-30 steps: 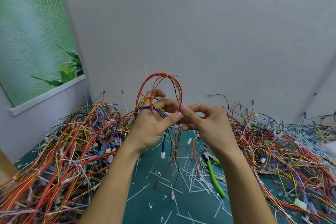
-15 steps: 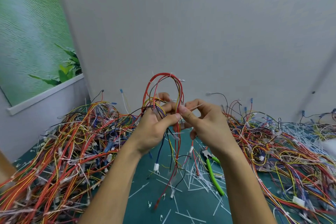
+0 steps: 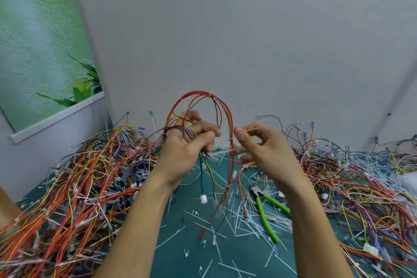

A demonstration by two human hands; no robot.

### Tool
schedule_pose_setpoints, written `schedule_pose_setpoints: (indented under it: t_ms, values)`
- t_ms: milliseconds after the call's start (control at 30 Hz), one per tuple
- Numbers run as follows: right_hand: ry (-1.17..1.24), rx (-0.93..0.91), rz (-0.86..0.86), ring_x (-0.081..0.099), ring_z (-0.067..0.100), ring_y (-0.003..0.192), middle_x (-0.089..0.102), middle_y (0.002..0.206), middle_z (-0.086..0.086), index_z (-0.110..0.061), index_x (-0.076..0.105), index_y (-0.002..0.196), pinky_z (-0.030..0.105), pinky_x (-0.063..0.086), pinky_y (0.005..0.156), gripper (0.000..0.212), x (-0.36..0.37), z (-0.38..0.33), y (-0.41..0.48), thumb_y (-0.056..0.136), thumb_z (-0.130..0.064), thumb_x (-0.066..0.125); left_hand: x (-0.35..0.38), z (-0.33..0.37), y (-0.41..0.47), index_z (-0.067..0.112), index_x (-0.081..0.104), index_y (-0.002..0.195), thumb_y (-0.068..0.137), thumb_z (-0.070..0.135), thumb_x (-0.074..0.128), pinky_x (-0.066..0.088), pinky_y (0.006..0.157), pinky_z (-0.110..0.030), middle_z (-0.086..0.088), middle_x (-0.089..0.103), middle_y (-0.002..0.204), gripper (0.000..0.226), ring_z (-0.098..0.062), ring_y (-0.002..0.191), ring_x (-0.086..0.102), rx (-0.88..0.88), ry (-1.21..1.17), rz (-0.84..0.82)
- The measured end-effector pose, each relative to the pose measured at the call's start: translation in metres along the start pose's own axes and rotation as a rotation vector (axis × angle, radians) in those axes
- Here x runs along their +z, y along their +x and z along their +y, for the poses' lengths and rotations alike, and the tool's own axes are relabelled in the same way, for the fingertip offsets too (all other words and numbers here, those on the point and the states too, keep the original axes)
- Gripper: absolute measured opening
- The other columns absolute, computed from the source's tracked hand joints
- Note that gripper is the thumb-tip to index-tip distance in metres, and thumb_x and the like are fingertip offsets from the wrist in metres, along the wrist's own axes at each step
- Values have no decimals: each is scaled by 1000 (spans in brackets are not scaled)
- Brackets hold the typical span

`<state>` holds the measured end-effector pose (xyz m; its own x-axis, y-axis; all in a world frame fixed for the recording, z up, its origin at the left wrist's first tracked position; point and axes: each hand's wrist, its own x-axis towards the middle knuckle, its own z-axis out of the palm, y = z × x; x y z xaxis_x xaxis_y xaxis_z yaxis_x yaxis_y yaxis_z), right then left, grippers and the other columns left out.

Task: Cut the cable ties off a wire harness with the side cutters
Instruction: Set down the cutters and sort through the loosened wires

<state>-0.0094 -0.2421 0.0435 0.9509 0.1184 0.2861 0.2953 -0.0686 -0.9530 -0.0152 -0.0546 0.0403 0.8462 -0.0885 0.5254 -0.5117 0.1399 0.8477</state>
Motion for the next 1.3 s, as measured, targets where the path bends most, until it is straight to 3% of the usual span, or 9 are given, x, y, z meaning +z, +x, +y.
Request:
schedule_pose_setpoints:
  t_ms: [67,167,267,333,467,700,867,1167,1300]
  values:
    - [-5,38,-35,77,24,75,74,95,11,-3,69,102,26,61,64,48,-8,-2,-2,84,-47,73,-5,2,3,10,41,111,97,-7,56,49,59,-28,-9,71,87,26,-20,60,54,-23,-41,69]
    - [-3,51,-138,75,24,77,71,95,10,-1,68,103,32,63,70,51,-7,-3,-5,77,-43,80,-6,3,3,3,43,117,98,-2,57,48,48,-26,-10,66,86,24,-19,61,58,-66,-95,109]
    - [-24,49,-106,77,31,81,73,96,9,-5,64,103,36,64,72,49,1,-1,-4,76,-39,85,-3,5,3,-3,44,119,99,8,59,49,50,-27,-12,59,77,27,-21,66,58,-89,-129,80]
    - [-13,46,-70,78,29,80,74,98,8,-5,60,105,38,64,74,54,5,-1,-3,75,-41,86,-1,6,2,4,46,116,96,15,62,50,52,-28,-11,57,74,27,-22,68,58,-93,-170,61]
    - [-13,-5,-11,76,17,72,76,98,1,-8,58,107,24,57,62,51,6,-1,-2,79,-39,86,1,7,2,15,47,109,87,27,70,51,53,-26,-5,55,74,33,-20,68,58,-142,-282,62]
    - [83,-127,-171,62,18,65,71,95,-3,-16,66,102,20,45,55,23,1,1,-4,88,-27,80,4,6,2,23,57,83,89,32,65,45,52,-24,-5,49,76,14,-17,67,54,-174,-356,56]
    - [35,-179,-149,51,18,64,64,95,-6,-19,59,112,23,41,57,15,5,8,0,99,-18,68,8,8,2,21,53,86,88,31,64,42,52,-21,-3,47,75,15,-14,65,49,-188,-396,35]
    - [64,-204,-94,53,12,58,64,83,-12,-26,58,111,17,44,55,15,5,10,1,102,-15,63,12,5,0,23,52,87,93,33,63,47,61,-27,-4,46,75,15,-18,70,49,-161,-339,-1]
    - [44,-213,-83,48,15,58,62,82,-15,-24,55,111,30,39,55,14,10,8,-1,104,-13,59,16,5,0,24,49,90,92,32,65,43,52,-23,-1,41,71,17,-14,65,46,-183,-394,-7]
